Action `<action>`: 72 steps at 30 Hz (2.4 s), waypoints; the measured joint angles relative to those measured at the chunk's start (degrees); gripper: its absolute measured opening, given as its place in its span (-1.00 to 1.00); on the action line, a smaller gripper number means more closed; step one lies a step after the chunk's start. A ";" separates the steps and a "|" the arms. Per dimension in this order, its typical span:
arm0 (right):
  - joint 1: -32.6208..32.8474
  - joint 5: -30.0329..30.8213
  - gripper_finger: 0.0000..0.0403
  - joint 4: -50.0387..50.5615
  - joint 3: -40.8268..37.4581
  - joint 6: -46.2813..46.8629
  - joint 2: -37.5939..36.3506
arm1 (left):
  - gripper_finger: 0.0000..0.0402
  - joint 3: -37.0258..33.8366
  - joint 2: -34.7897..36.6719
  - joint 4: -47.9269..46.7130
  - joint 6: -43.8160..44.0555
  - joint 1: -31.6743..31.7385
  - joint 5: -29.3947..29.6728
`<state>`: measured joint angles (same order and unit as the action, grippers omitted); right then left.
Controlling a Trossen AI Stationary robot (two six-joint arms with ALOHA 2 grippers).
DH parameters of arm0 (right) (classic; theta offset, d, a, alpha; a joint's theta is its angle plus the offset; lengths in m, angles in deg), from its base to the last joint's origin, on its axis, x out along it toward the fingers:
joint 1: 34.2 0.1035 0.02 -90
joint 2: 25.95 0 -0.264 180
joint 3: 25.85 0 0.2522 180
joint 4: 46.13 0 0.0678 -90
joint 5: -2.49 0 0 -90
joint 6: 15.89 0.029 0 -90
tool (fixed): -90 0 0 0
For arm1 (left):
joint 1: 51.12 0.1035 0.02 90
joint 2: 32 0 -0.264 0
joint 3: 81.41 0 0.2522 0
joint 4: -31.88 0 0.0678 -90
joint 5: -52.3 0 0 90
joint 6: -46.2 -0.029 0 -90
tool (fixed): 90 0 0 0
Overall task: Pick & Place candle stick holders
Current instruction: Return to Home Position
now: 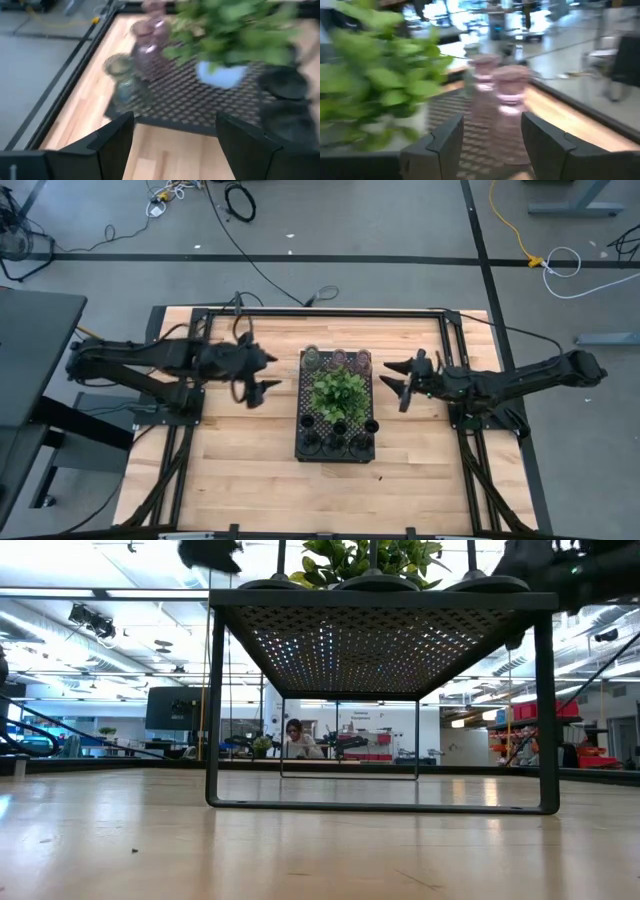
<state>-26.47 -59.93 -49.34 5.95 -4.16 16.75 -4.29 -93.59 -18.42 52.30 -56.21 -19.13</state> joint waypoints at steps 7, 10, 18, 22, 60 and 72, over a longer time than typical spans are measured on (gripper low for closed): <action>6.25 -7.88 0.00 -0.40 -0.04 3.68 -4.07 | 0.40 -0.55 5.10 -4.04 2.85 -10.49 10.53; 9.49 -9.17 0.00 -0.08 -0.04 4.32 -4.46 | 0.40 -6.31 7.57 -2.98 5.14 -14.80 16.06; 19.21 -5.98 -0.02 -4.05 -0.04 4.24 -4.37 | 0.40 -32.81 16.12 20.15 5.71 -21.17 19.23; 24.41 -1.67 -0.10 -8.44 -0.04 3.38 -2.77 | 0.40 -43.69 19.53 36.10 2.91 -21.43 22.01; 27.50 17.36 -0.34 -44.70 -17.13 3.79 21.84 | 0.40 -62.81 21.89 65.65 1.10 -21.41 10.06; 14.12 7.74 -0.34 -39.15 -17.07 5.32 16.43 | 0.40 -62.81 21.86 65.86 1.19 -21.39 10.06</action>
<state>-12.35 -52.19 -88.49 -11.12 1.16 33.18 -67.10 -71.73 47.44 53.49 -77.60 -9.07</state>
